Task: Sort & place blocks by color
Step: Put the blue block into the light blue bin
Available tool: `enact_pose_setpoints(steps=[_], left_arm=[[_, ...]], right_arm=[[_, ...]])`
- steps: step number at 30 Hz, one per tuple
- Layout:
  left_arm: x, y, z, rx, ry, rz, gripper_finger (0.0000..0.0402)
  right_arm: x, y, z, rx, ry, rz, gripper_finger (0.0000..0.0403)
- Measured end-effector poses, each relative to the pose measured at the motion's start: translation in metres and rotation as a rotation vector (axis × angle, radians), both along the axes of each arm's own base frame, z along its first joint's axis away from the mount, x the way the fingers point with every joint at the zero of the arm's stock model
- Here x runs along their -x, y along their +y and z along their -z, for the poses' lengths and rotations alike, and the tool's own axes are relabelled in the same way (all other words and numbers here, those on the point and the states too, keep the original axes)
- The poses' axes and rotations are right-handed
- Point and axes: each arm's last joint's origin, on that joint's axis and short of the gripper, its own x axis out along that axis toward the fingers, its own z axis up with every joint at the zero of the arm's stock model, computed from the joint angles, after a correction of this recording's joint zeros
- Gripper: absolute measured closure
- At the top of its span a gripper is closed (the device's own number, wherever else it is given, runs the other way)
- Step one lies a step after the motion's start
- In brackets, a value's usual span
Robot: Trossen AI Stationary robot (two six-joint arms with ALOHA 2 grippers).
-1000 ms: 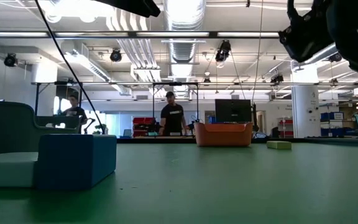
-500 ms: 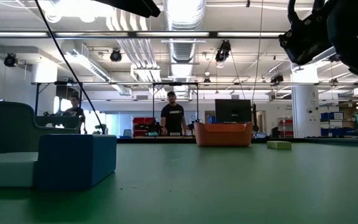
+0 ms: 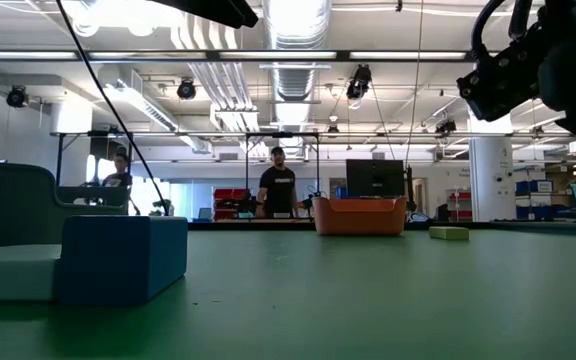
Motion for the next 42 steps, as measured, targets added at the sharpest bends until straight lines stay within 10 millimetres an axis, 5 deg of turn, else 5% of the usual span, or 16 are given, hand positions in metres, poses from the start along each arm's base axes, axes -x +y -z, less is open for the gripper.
enact_pose_setpoints(steps=[9, 25, 29, 42], left_arm=[[0.0, 0.0, 0.0, 0.0, 0.0, -0.001, 0.0207], [0.0, 0.0, 0.0, 0.0, -0.001, -0.001, 0.0207], [0.0, 0.0, 0.0, 0.0, -0.001, -0.001, 0.0207], [0.0, 0.0, 0.0, 0.001, -0.002, -0.001, 0.0207]], right_arm=[[-0.001, -0.002, 0.002, -0.005, -0.006, -0.023, 0.0208], [-0.011, -0.009, 0.009, -0.039, -0.084, -0.085, 0.0371], [-0.012, -0.009, 0.008, -0.028, -0.094, -0.112, 0.0378], [0.004, -0.023, -0.04, 0.013, -0.182, -0.089, 0.0375]])
